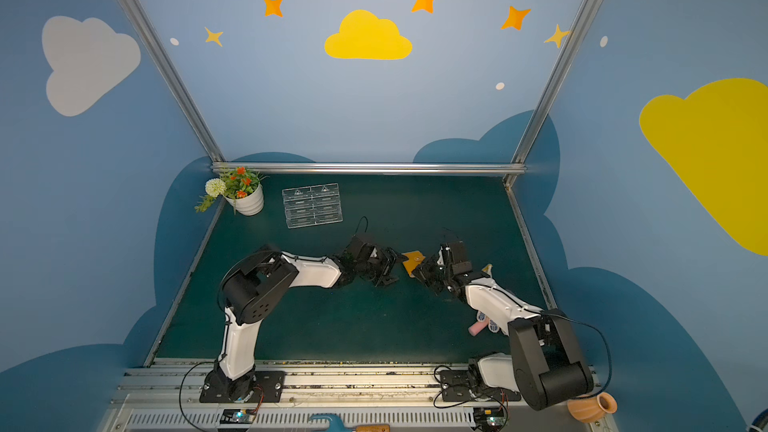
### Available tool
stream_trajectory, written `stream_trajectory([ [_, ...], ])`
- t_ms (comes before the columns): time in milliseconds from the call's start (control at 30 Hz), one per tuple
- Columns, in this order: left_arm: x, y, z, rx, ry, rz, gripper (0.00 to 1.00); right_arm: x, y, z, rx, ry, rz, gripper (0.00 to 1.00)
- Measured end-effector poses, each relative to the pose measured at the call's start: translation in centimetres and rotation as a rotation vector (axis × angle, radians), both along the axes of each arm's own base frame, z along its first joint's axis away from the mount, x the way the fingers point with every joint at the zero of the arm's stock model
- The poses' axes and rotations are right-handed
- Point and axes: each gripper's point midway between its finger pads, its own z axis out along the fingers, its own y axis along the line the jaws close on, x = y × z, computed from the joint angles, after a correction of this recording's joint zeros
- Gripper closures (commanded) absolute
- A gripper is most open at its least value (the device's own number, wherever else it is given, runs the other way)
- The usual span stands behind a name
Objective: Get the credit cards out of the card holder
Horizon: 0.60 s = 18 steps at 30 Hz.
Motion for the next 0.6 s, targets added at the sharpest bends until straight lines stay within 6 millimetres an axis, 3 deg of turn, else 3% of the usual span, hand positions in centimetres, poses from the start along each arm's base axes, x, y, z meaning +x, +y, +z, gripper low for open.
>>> stream_trajectory([
  [333, 2.0, -0.7, -0.9, -0.013, -0.013, 0.032, 0.58, -1.0, 0.9, -0.8, 0.05, 0.025, -0.002, 1.0],
  [600, 2.4, -0.7, -1.3, -0.013, -0.022, 0.036, 0.72, -1.1, 1.5, -0.9, 0.094, 0.028, -0.003, 1.0],
])
